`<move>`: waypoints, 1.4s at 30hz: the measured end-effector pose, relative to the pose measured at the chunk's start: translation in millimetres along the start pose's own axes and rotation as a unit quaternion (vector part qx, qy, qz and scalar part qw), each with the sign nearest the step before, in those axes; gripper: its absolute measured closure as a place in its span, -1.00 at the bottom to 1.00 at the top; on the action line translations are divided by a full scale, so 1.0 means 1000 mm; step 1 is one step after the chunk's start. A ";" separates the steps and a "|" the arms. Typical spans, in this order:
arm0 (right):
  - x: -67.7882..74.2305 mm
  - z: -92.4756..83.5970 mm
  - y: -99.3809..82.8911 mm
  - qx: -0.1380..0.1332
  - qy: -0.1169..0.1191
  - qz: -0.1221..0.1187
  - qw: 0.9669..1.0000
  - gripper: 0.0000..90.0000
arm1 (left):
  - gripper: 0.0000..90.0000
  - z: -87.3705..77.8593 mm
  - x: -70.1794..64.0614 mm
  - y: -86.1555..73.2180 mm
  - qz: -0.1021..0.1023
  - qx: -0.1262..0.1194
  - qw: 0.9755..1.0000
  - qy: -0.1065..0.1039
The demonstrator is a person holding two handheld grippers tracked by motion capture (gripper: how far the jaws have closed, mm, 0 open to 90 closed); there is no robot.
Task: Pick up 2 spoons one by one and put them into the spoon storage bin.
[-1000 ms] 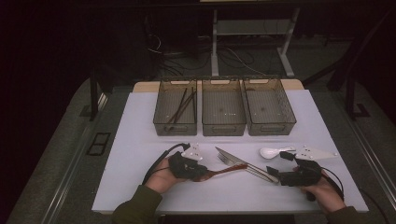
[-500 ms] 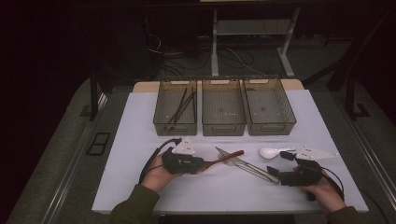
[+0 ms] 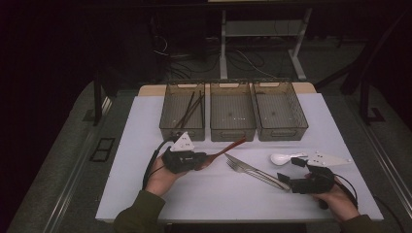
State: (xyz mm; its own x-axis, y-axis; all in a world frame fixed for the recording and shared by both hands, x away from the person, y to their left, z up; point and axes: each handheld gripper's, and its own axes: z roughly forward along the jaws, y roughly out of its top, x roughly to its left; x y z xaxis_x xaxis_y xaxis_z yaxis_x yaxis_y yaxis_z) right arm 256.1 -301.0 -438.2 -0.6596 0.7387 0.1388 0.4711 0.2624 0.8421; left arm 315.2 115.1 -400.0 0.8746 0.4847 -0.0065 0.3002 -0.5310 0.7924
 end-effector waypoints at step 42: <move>-0.001 0.001 0.000 0.011 -0.015 0.002 1.000 -0.68 | 0.81 0.040 0.061 0.095 -0.045 -0.022 0.997 0.067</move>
State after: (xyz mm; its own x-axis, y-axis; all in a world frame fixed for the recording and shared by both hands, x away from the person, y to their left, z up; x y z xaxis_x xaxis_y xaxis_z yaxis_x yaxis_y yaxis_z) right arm 257.4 -301.3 -438.3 -0.6392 0.7586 0.1263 0.4874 0.2726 0.8295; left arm 412.0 66.4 -349.5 0.7859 0.6183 0.0002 0.3550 -0.4516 0.8185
